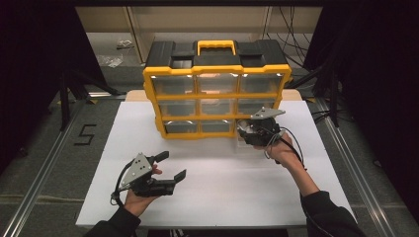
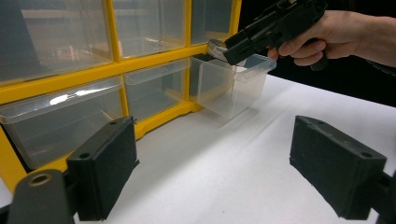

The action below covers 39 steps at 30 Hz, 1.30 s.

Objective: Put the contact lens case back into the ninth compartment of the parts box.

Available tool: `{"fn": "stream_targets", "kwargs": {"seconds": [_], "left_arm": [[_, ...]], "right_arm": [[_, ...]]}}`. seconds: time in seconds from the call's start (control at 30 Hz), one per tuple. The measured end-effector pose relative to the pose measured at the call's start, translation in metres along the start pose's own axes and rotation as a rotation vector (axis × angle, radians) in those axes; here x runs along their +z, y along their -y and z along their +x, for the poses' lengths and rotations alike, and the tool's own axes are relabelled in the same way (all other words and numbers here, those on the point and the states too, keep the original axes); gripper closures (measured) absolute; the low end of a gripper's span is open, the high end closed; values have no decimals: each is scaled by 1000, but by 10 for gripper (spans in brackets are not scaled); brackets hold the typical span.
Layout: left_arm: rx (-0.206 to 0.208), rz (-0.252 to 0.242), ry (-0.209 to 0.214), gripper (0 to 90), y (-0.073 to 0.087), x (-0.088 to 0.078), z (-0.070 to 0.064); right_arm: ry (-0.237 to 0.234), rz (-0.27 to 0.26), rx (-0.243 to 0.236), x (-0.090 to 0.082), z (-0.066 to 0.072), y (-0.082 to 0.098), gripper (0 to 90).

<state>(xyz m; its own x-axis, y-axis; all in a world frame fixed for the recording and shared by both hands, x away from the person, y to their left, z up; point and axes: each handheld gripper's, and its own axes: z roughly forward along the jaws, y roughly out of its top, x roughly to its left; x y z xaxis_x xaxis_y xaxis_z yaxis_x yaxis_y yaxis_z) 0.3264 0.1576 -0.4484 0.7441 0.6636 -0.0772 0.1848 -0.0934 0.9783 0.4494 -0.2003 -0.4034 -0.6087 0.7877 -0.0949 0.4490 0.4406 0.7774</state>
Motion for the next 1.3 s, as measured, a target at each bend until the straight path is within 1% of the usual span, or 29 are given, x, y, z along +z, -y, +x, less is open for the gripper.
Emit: {"fn": "stream_targets", "kwargs": {"seconds": [0.13,0.27,0.43,0.57,0.77,0.87,1.1,1.3], "left_arm": [[5,-9,-10,143,0,0,0],[-1,-9,-9,145,0,-1,0],[3,-7,-5,145,0,0,0],[2,-8,-6,145,0,0,0],[2,-8,-7,145,0,-1,0],[-1,-8,-9,145,0,0,0],[1,-8,-8,145,0,-1,0],[-1,-8,-6,145,0,0,0]], "right_arm": [[6,6,-3,2,0,-1,495],[9,15,-7,3,0,-1,496],[19,27,-9,6,0,0,495],[26,36,-21,7,0,0,495],[18,47,-6,8,-1,-1,491],[15,52,-9,9,-1,-1,488],[8,40,2,7,-2,-3,484],[4,18,9,3,-4,-4,437]]}}
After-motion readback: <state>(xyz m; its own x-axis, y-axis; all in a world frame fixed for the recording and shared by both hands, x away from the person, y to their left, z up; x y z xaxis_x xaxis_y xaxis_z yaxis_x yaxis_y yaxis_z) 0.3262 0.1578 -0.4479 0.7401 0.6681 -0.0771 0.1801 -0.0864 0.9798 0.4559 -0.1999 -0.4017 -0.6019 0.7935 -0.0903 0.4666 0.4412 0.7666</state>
